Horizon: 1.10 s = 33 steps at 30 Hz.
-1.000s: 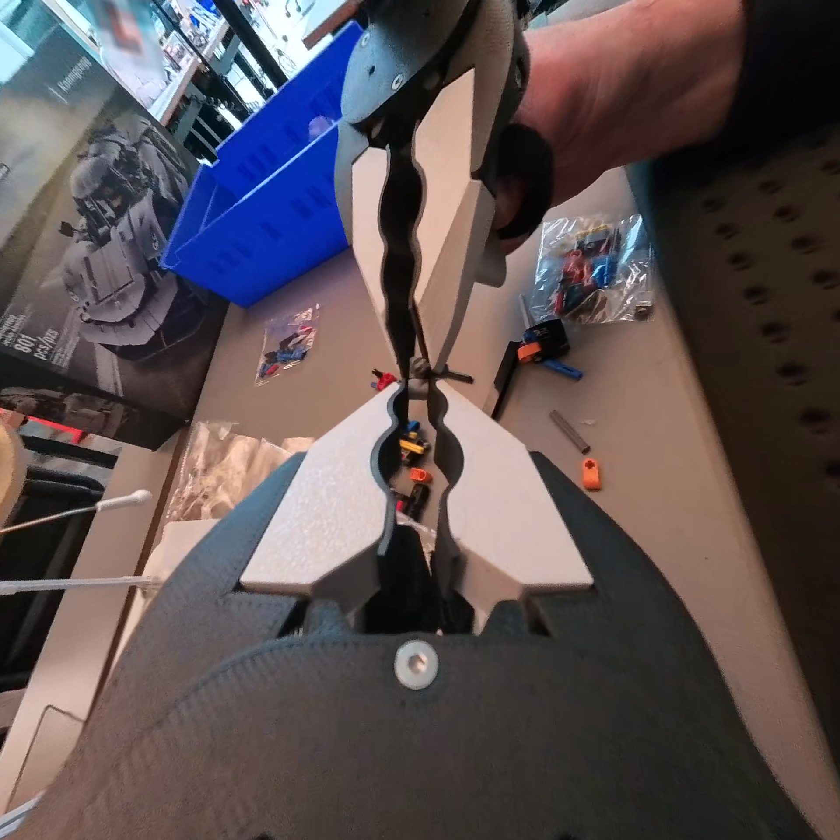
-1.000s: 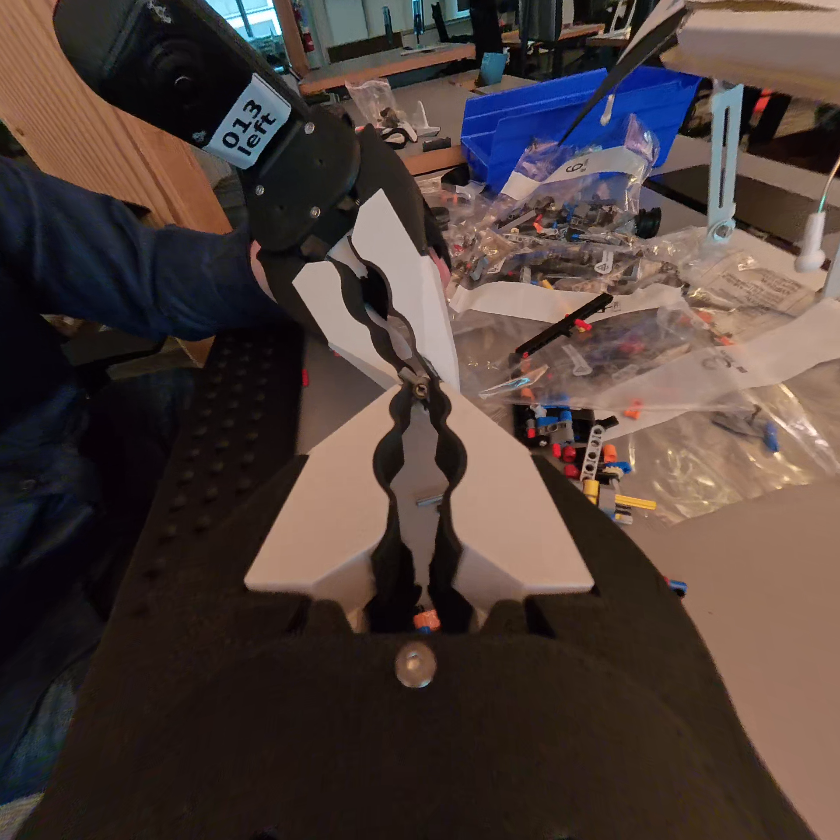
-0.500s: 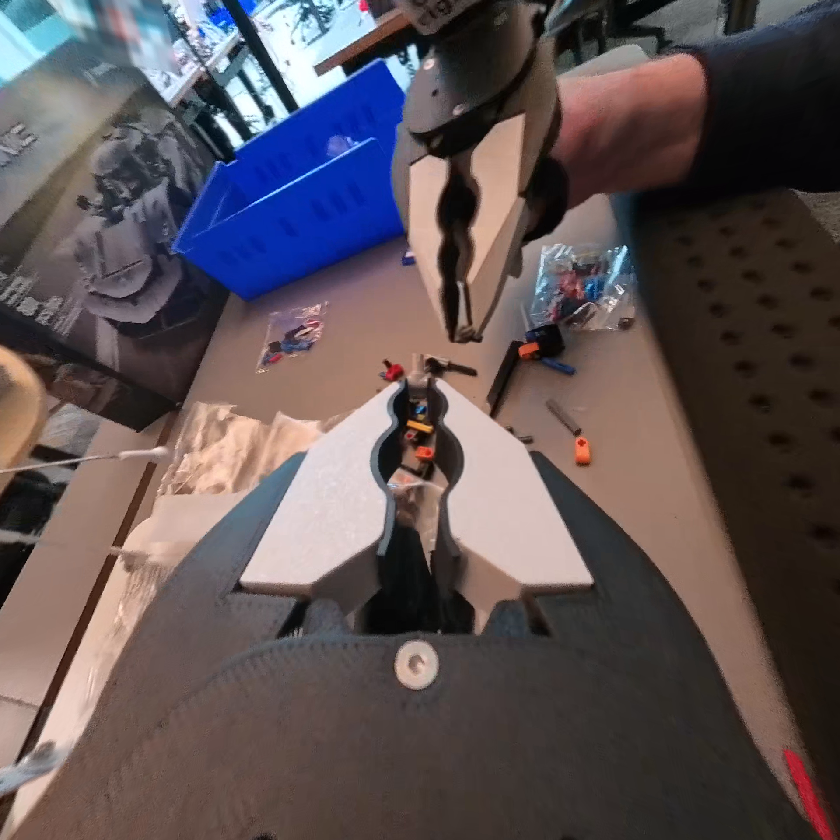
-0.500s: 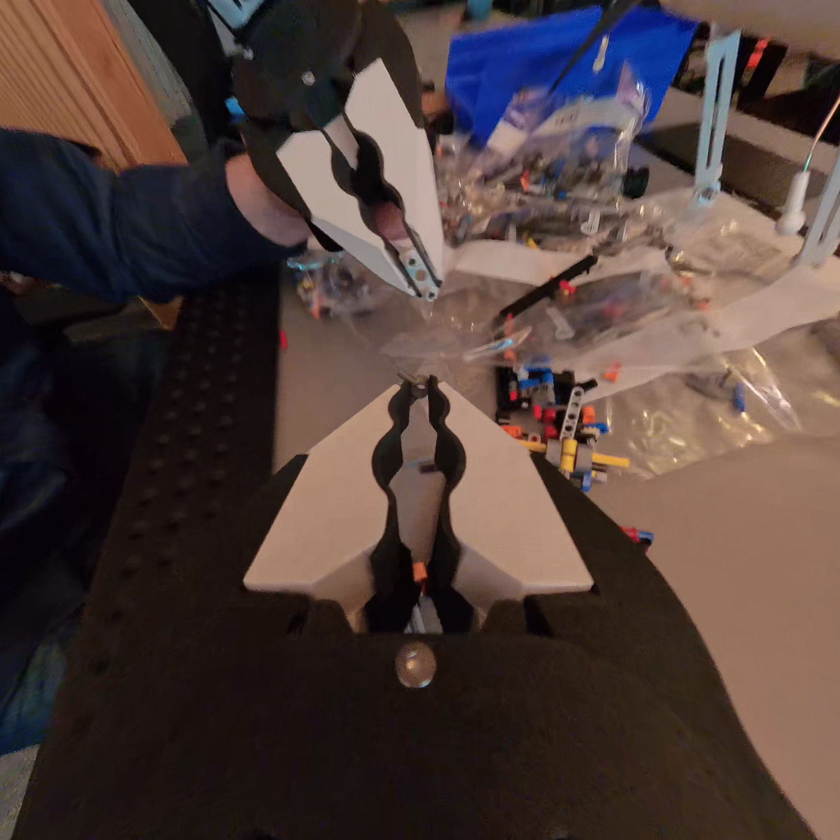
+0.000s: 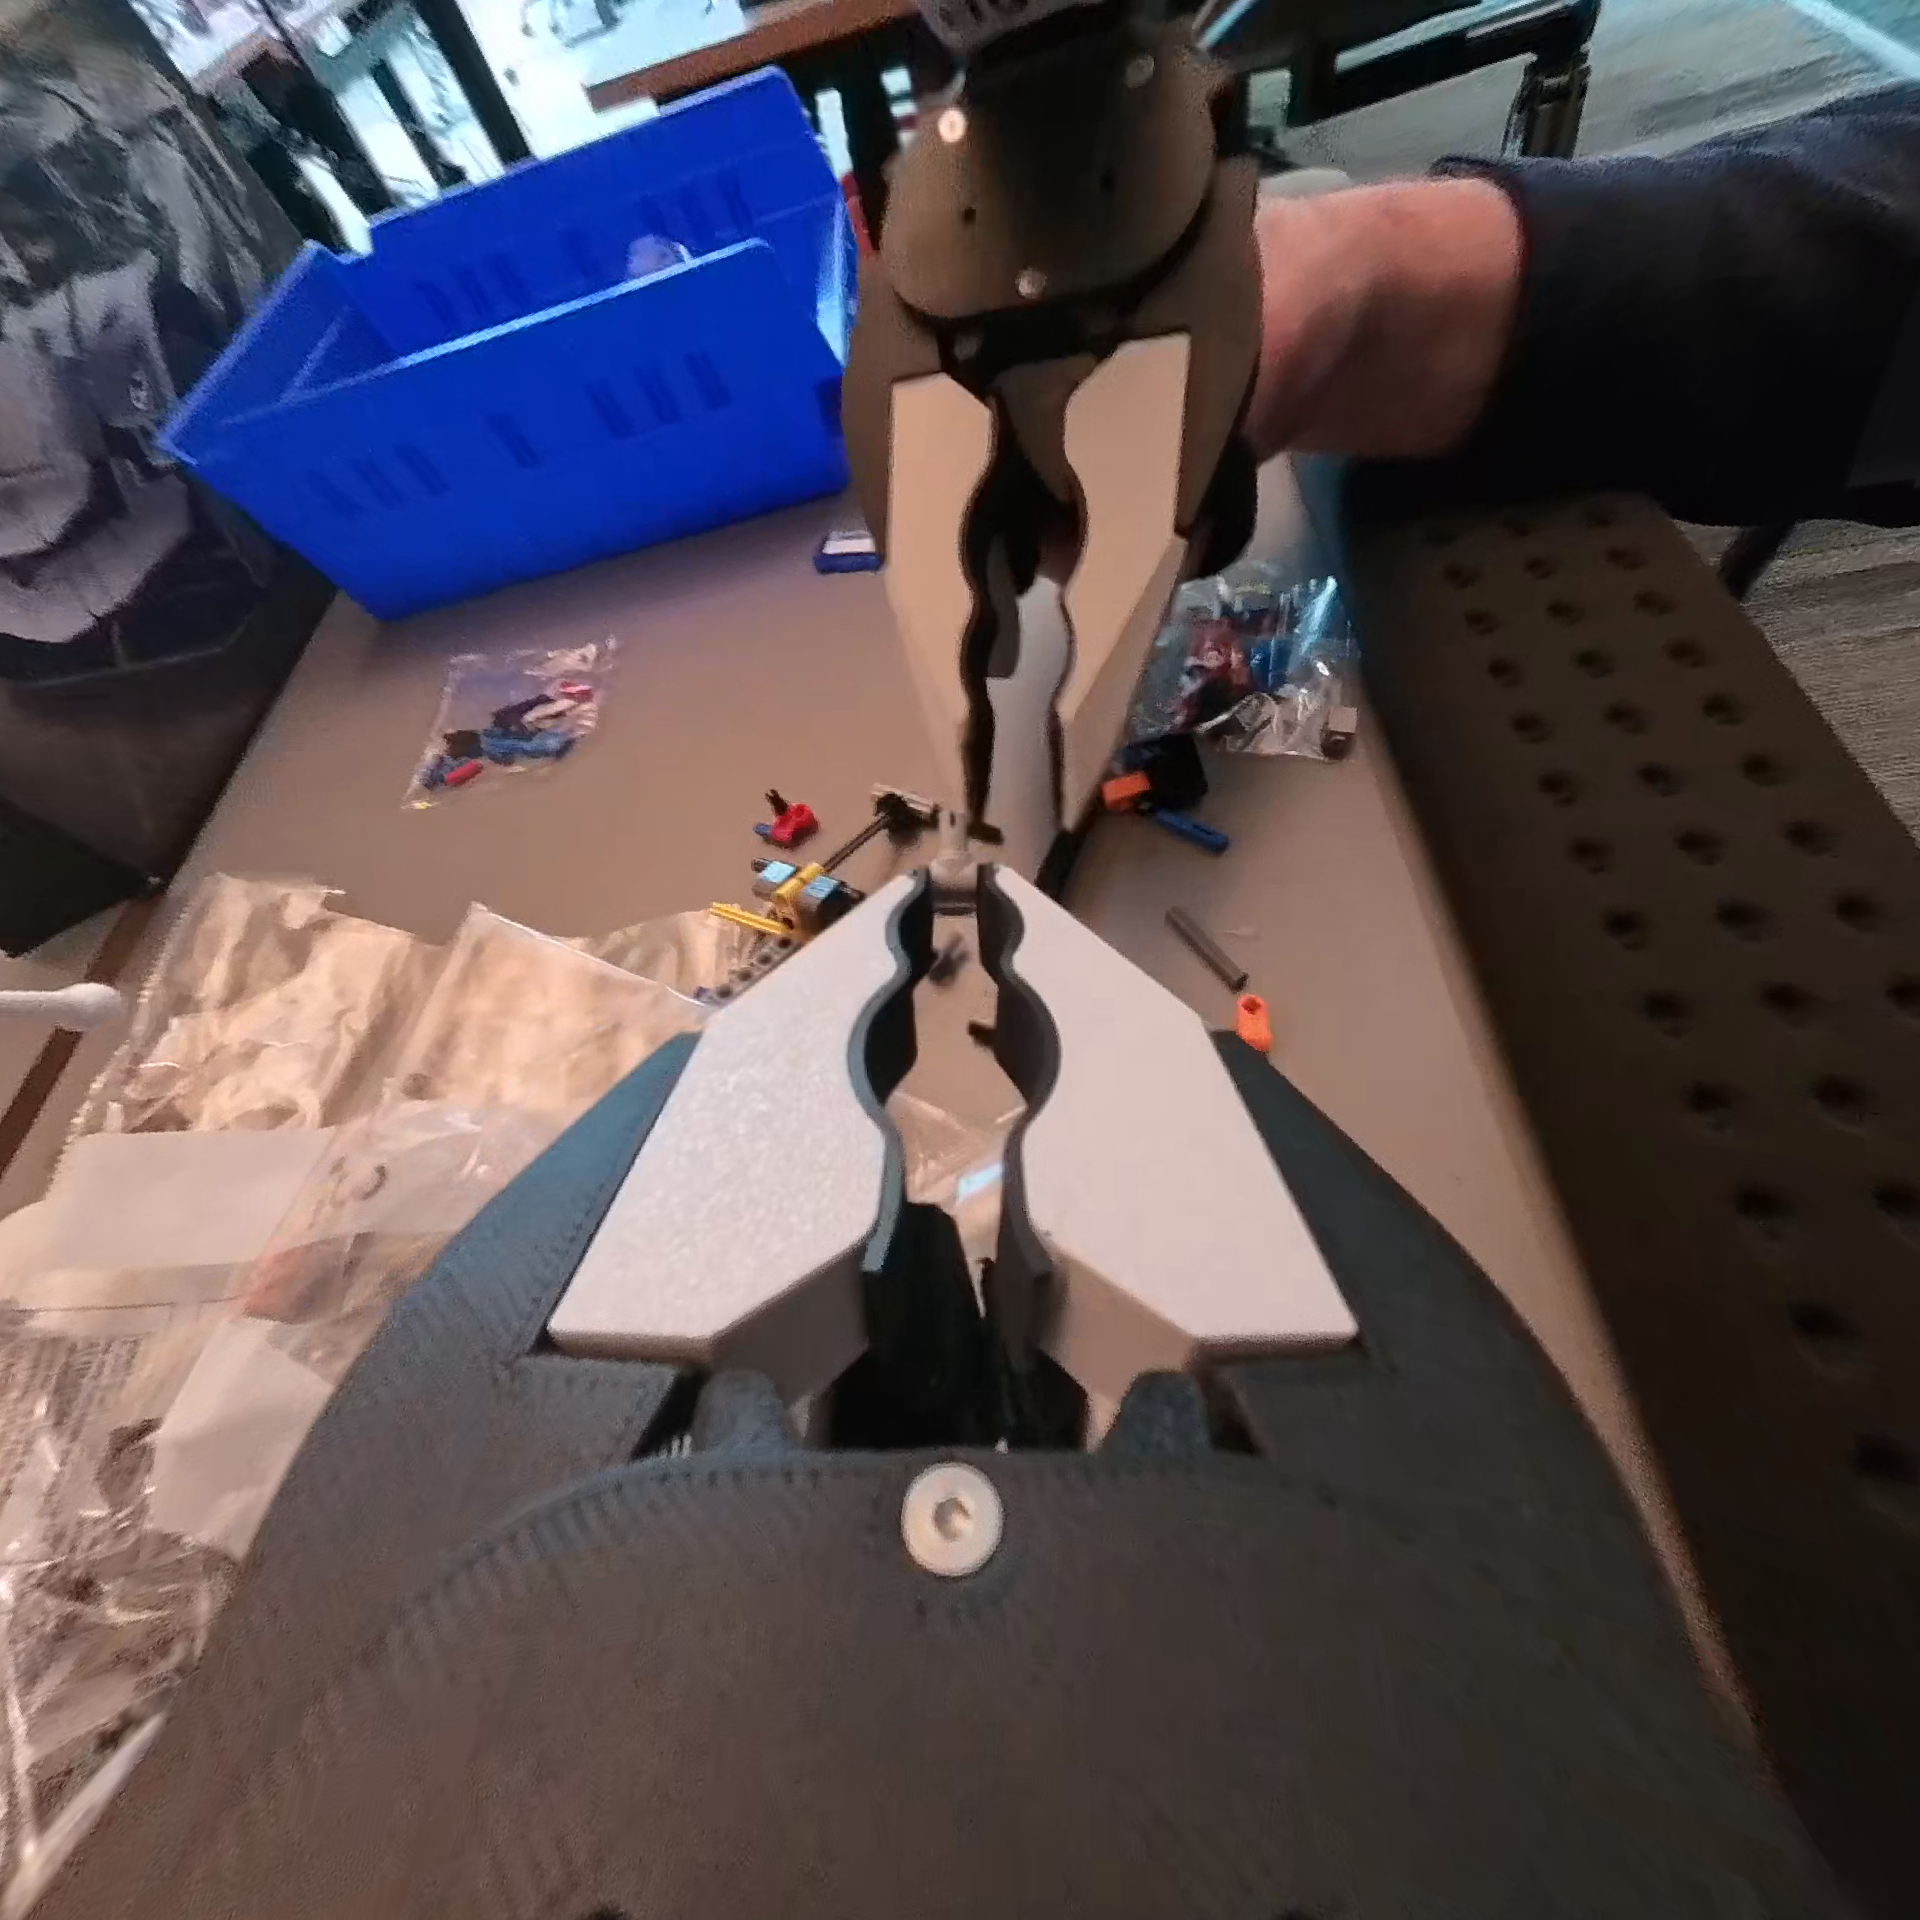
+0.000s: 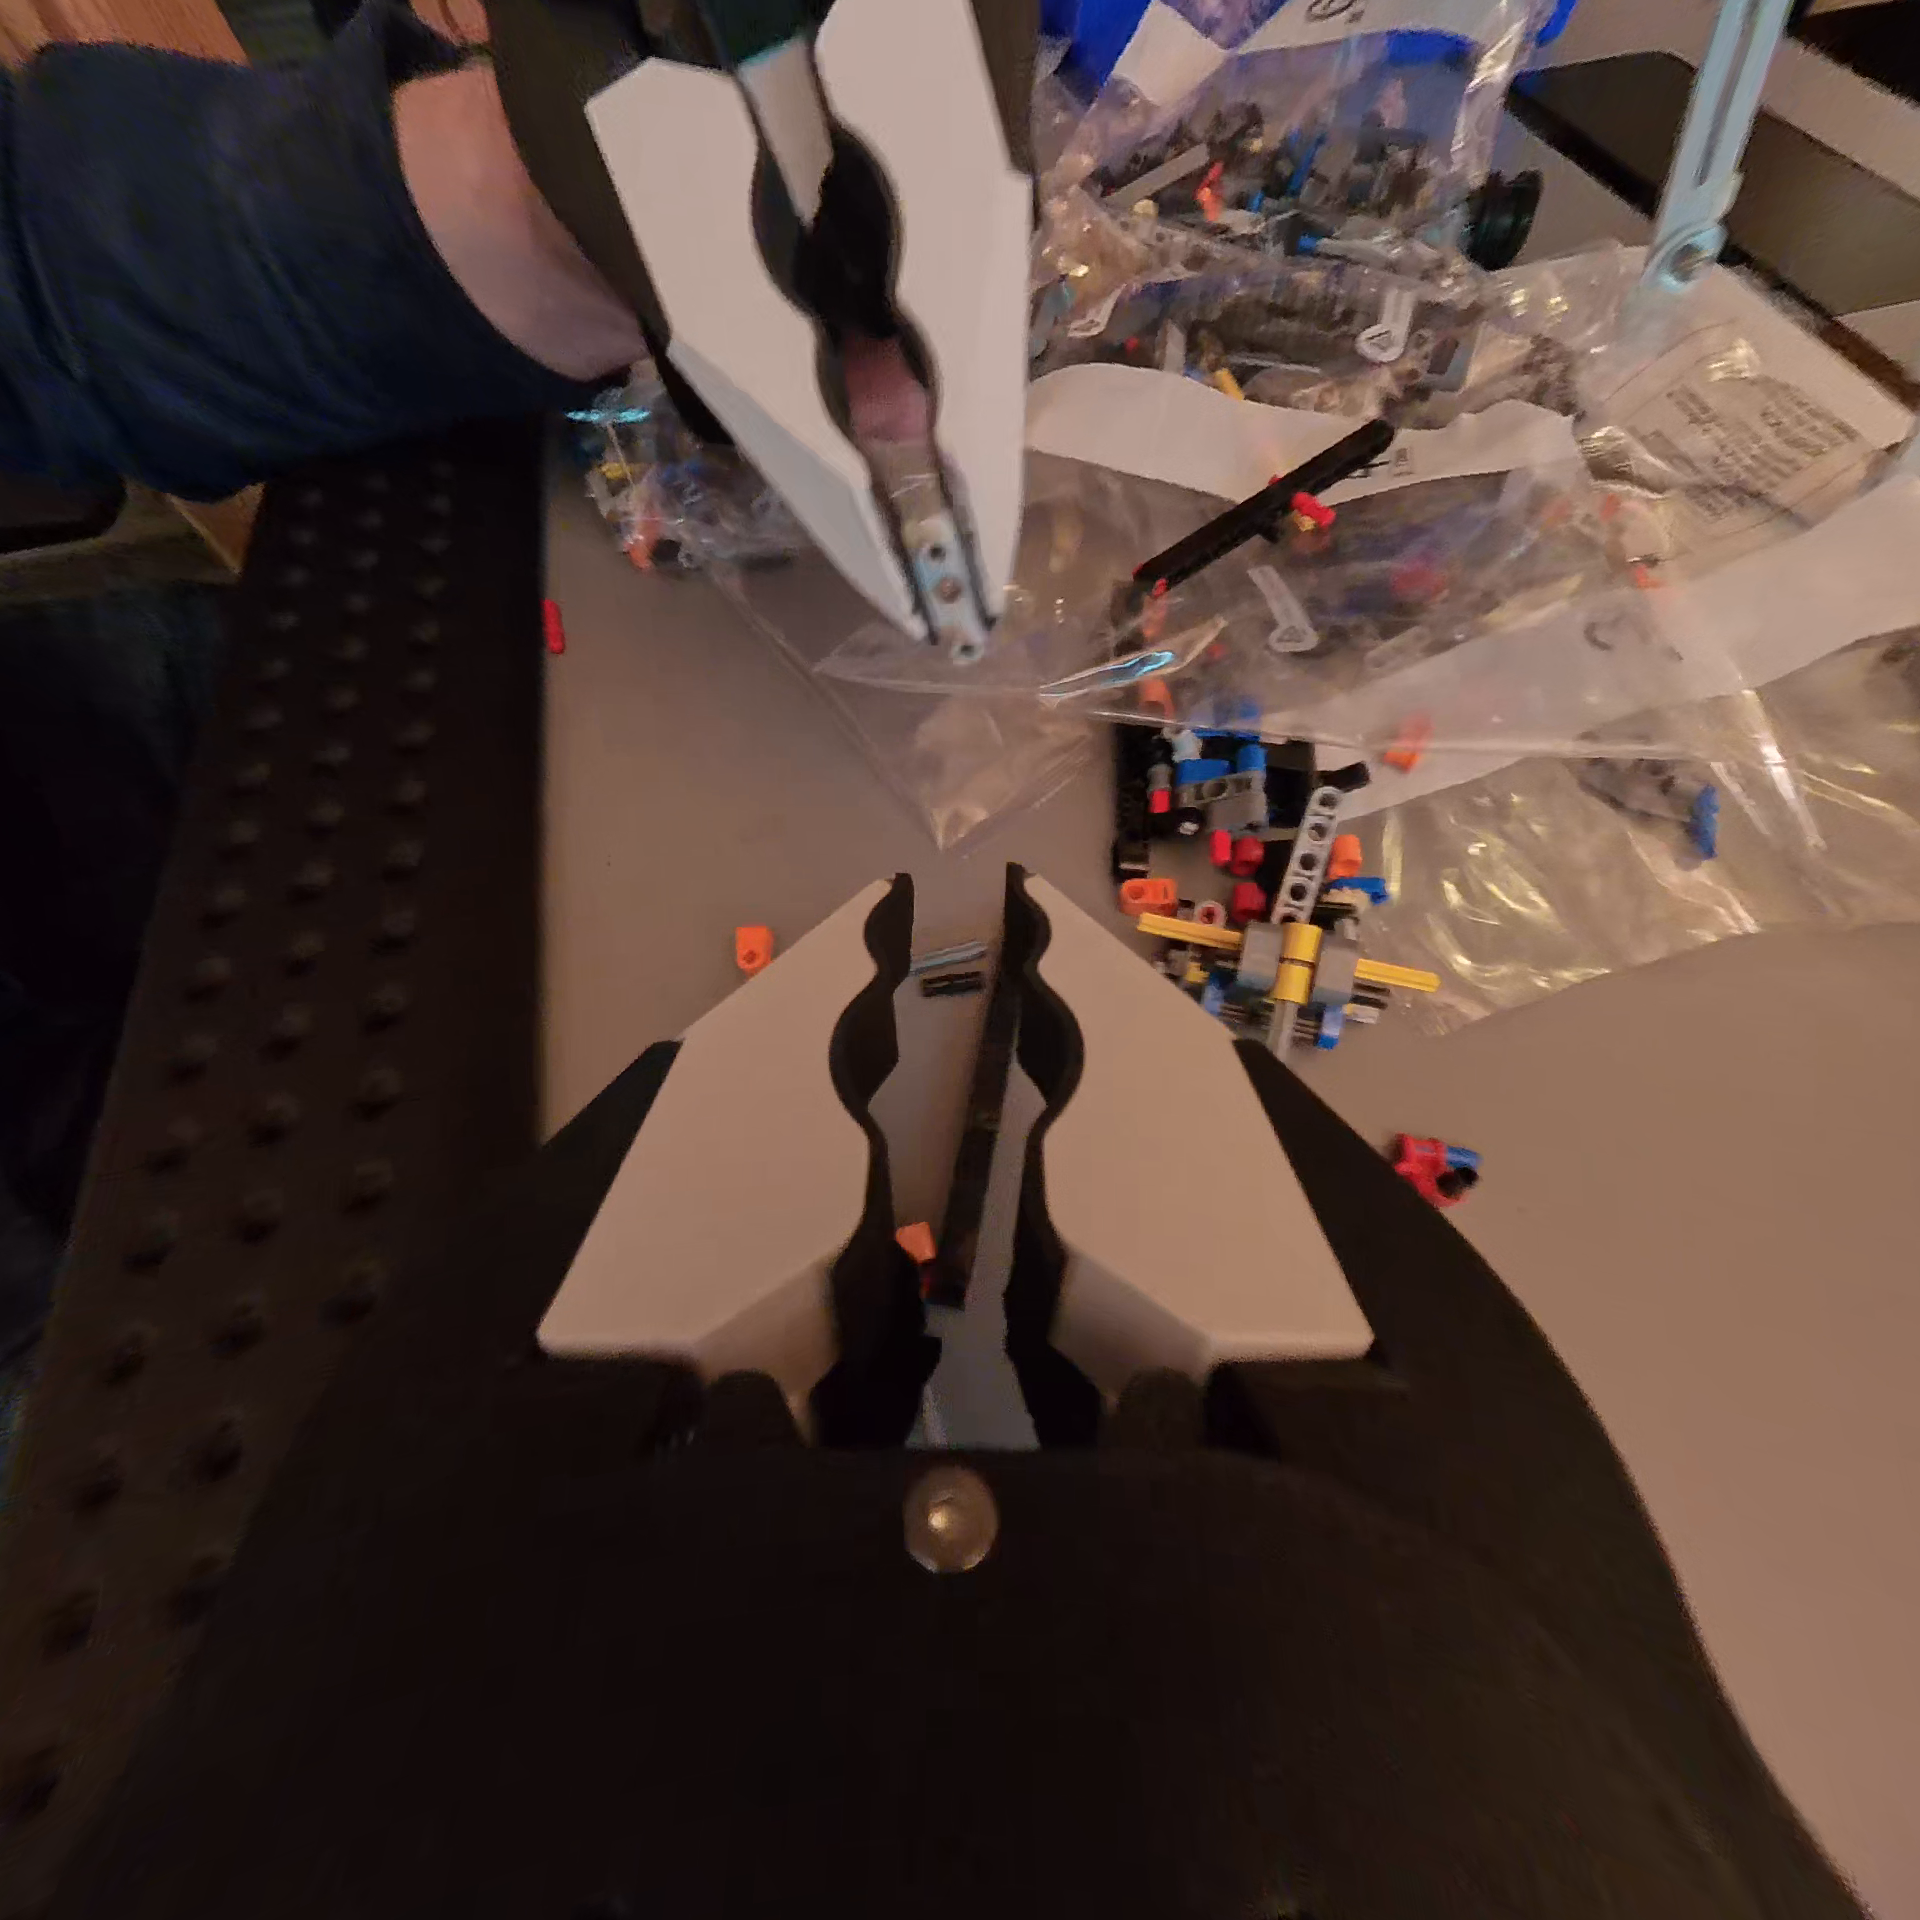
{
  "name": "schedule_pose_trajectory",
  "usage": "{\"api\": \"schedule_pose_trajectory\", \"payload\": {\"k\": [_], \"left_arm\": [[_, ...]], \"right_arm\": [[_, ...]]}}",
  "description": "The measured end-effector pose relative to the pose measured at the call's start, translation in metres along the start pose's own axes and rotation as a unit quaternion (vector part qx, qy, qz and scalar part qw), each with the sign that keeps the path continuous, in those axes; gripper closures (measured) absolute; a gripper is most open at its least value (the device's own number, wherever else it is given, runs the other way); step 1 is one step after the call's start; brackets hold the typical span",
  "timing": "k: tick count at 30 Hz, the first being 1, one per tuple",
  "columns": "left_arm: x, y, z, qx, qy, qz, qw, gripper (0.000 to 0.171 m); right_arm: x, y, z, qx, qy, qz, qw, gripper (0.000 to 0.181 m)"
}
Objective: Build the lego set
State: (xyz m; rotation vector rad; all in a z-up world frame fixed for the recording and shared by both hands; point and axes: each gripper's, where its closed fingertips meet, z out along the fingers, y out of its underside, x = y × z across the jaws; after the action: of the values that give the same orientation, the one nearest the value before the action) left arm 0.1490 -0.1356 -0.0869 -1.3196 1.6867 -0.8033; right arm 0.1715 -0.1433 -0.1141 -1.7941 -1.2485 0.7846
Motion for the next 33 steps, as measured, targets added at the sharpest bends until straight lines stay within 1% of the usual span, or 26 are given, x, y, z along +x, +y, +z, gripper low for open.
{"api": "schedule_pose_trajectory", "payload": {"k": [2, 4, 6, 8, 11, 14, 16, 19, 22, 24, 27, 28, 29, 32, 33], "left_arm": [[0.007, 0.005, 0.002, -0.013, 0.023, -0.003, 1.0, 0.165], [0.014, 0.013, 0.005, -0.041, 0.038, 0.003, 0.998, 0.164], [0.022, 0.023, 0.011, -0.076, 0.052, 0.016, 0.996, 0.163], [0.025, 0.037, 0.017, -0.113, 0.056, 0.019, 0.992, 0.158], [0.028, 0.052, 0.024, -0.148, 0.063, 0.021, 0.987, 0.149], [0.029, 0.053, 0.024, -0.155, 0.063, 0.018, 0.986, 0.141], [0.031, 0.048, 0.022, -0.144, 0.072, 0.013, 0.987, 0.139], [0.046, 0.042, 0.018, -0.134, 0.111, 0.013, 0.985, 0.138], [0.07, 0.049, 0.02, -0.162, 0.16, 0.038, 0.973, 0.137], [0.081, 0.055, 0.024, -0.183, 0.176, 0.052, 0.966, 0.138], [0.082, 0.07, 0.029, -0.223, 0.173, 0.066, 0.957, 0.142], [0.085, 0.067, 0.03, -0.212, 0.179, 0.06, 0.959, 0.15], [0.083, 0.065, 0.031, -0.209, 0.173, 0.06, 0.961, 0.153], [0.074, 0.069, 0.033, -0.223, 0.149, 0.069, 0.961, 0.16], [0.07, 0.071, 0.033, -0.228, 0.137, 0.067, 0.962, 0.159]], "right_arm": [[0.012, -0.003, -0.007, 0.014, 0.027, 0.014, 0.999, 0.168], [0.023, -0.007, -0.016, 0.036, 0.046, 0.037, 0.998, 0.17], [0.027, -0.007, -0.02, 0.045, 0.048, 0.052, 0.996, 0.17], [0.028, -0.001, -0.019, 0.028, 0.05, 0.053, 0.997, 0.17], [0.026, 0.012, -0.013, -0.015, 0.049, 0.039, 0.998, 0.168], [0.015, 0.028, -0.009, -0.062, 0.02, 0.029, 0.997, 0.171], [0.01, 0.035, -0.008, -0.08, 0.007, 0.025, 0.996, 0.17], [0.007, 0.041, -0.007, -0.093, -0.005, 0.032, 0.995, 0.173], [0.004, 0.042, -0.006, -0.098, -0.012, 0.029, 0.995, 0.174], [0.002, 0.044, -0.005, -0.102, -0.017, 0.03, 0.994, 0.175], [-0.001, 0.046, -0.002, -0.11, -0.024, 0.022, 0.993, 0.176], [-0.002, 0.047, -0.001, -0.113, -0.027, 0.021, 0.993, 0.177], [-0.003, 0.048, -0.001, -0.115, -0.03, 0.021, 0.993, 0.177], [-0.008, 0.045, -0.002, -0.107, -0.042, 0.019, 0.993, 0.176], [-0.01, 0.044, -0.003, -0.106, -0.047, 0.017, 0.993, 0.175]]}}
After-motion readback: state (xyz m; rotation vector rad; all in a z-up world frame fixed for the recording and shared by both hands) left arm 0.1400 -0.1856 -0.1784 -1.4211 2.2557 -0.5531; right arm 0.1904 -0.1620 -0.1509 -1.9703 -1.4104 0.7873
